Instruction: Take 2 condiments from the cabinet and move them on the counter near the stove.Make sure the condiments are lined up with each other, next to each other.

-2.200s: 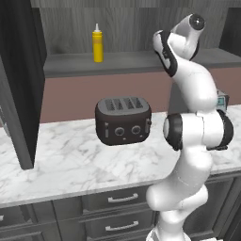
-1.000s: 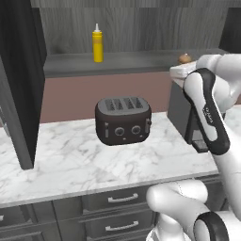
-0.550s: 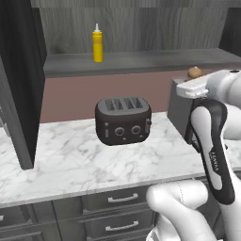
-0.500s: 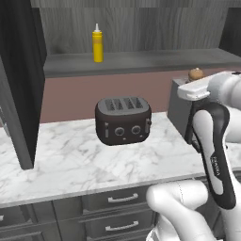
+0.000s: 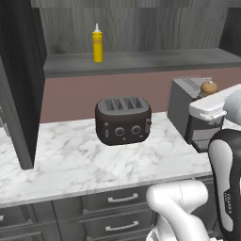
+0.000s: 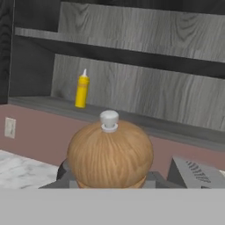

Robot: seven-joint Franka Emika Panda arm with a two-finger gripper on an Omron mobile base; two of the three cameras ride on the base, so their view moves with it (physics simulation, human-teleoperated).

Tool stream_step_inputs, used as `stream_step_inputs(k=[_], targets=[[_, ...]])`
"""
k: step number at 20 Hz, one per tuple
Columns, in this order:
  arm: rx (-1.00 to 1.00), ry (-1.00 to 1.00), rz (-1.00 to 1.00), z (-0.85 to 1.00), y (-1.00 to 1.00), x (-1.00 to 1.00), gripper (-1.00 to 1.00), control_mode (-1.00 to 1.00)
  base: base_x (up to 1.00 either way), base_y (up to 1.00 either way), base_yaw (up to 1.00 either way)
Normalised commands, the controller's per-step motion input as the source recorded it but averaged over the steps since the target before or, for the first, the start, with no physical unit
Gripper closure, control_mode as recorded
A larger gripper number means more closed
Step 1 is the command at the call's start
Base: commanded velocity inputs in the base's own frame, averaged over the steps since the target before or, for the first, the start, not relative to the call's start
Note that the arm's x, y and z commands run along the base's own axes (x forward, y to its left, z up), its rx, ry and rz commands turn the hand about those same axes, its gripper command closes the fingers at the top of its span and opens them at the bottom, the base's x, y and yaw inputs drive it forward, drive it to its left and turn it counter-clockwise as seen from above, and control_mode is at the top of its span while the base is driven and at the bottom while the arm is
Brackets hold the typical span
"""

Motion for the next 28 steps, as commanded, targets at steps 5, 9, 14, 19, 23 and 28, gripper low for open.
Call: stream_step_inputs(k=[5,9,14,19,23,28], targets=[[-0.03,0.01,0.00,0.00,0.12,-0.32,1.00,-1.00,0.00,0.00,0.00],[0.00,0.02,0.00,0.00,0.05,-0.09,1.00,-1.00,0.00,0.00,0.00],[0.00,0.01,0.02,-0.01,0.02,-0.04,1.00,-1.00,0.00,0.00,0.00],[0.00,0.00,0.00,0.00,0.00,0.00,1.00,1.00,-0.27,0.16,0.05],[0.00,0.00,0.00,0.00,0.00,0.00,1.00,1.00,-0.80,0.22,0.06],[0.00,0.00,0.00,0.00,0.00,0.00,1.00,1.00,-0.80,0.33,0.13]])
